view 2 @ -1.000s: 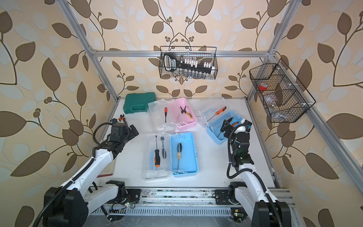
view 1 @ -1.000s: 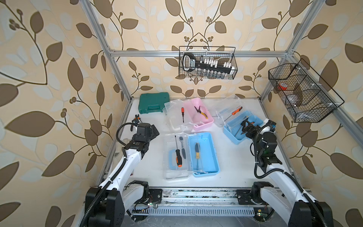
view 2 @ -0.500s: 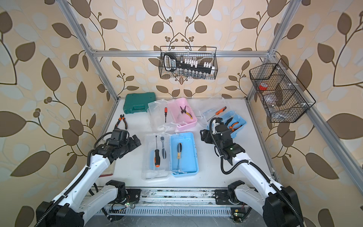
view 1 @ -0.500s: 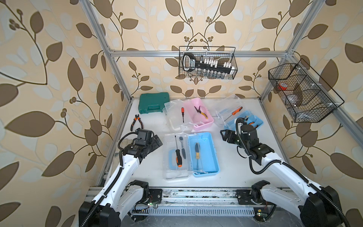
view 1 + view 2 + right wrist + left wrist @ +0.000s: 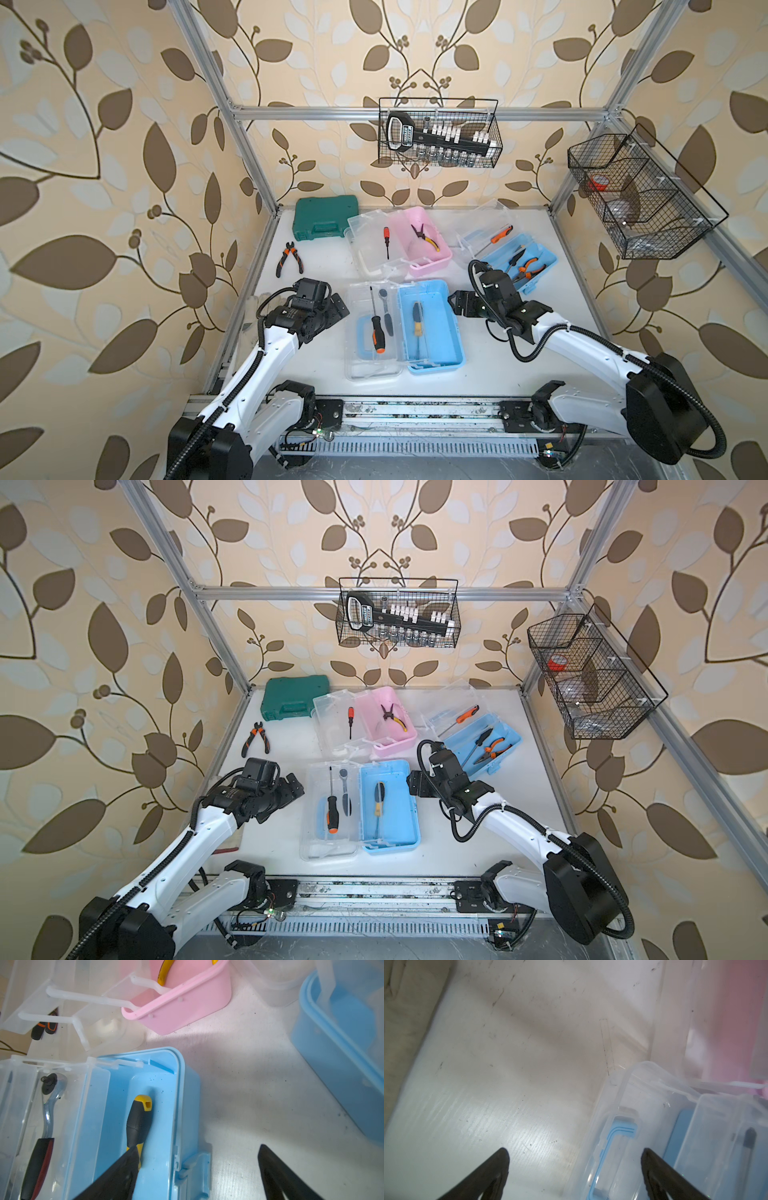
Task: Close toolboxes
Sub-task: Close the toolbox lid.
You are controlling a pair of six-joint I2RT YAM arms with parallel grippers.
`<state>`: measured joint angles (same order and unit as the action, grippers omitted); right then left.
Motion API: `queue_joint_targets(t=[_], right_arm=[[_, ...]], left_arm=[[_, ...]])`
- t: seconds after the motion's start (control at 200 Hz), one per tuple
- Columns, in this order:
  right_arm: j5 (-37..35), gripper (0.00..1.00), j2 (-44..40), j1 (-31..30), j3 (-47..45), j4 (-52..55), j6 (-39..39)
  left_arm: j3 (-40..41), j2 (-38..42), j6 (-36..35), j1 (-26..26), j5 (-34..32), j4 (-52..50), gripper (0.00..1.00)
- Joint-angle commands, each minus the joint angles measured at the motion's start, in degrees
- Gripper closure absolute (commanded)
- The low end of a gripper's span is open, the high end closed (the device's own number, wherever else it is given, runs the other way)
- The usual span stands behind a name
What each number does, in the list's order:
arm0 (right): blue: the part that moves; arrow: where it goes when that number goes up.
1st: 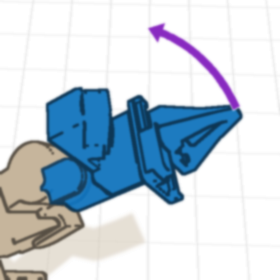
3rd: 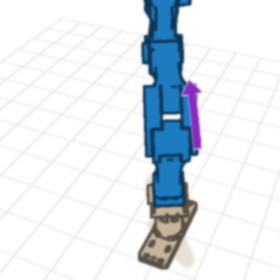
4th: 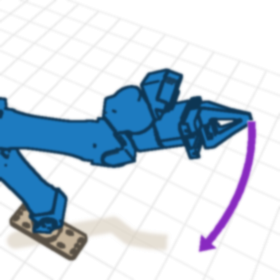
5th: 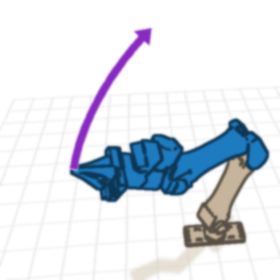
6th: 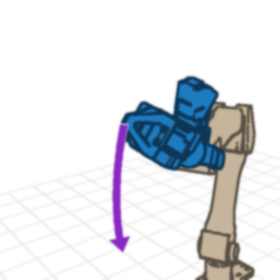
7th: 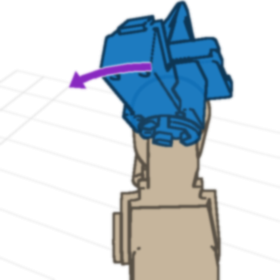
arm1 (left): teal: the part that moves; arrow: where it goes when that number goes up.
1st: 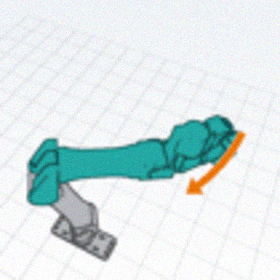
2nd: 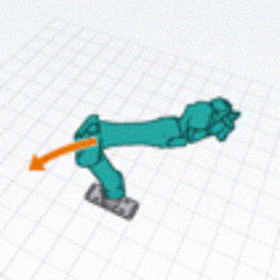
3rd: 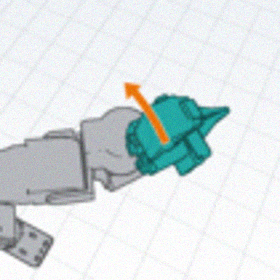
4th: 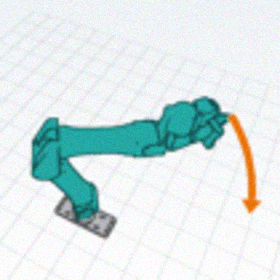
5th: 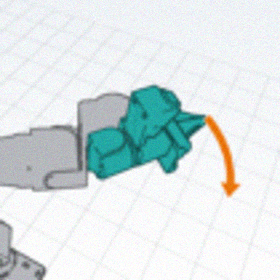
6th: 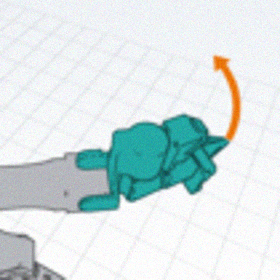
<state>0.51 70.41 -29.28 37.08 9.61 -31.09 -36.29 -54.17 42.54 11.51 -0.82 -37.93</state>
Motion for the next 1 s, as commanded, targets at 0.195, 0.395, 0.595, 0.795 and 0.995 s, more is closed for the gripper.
queue_joint_targets(t=[0.195,0.395,0.595,0.795,0.995], right_arm=[[1.75,0.13,4.41,-1.59,-0.06,-1.85,0.07],[2.85,0.13,6.69,-2.09,-0.43,-3.51,-0.11],[6.58,0.13,7.98,-2.33,-1.13,-6.42,-0.63],[11.65,0.13,8.25,-3.14,-1.78,-9.62,-2.18],[14.83,0.13,9.1,-3.8,-1.45,-11.75,-4.26]], left_arm=[[-0.01,3.2,2.94,1.39,0.4,-1.45,0.01],[-1.1,0.05,3.16,5.21,0.09,-0.32,0.01],[-2.84,-2.23,4.25,10.07,-2.73,0.81,0.01],[-4.9,-2.91,4.65,12.46,-3.49,2.38,0.01],[-6.99,-3.73,4.66,15.39,-4.01,3.7,0.01]])
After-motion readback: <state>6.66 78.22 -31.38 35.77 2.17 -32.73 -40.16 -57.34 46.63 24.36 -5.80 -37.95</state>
